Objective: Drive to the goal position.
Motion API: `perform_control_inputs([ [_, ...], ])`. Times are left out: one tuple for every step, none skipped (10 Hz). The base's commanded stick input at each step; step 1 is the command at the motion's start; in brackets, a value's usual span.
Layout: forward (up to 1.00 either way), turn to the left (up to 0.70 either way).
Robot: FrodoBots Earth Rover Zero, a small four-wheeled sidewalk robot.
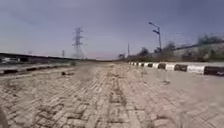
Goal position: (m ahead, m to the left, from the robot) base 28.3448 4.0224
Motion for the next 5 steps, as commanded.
perform_control_inputs([
  [1.00,0.00],
  [1.00,0.00],
  [1.00,0.00],
  [1.00,0.00],
  [1.00,0.00],
])
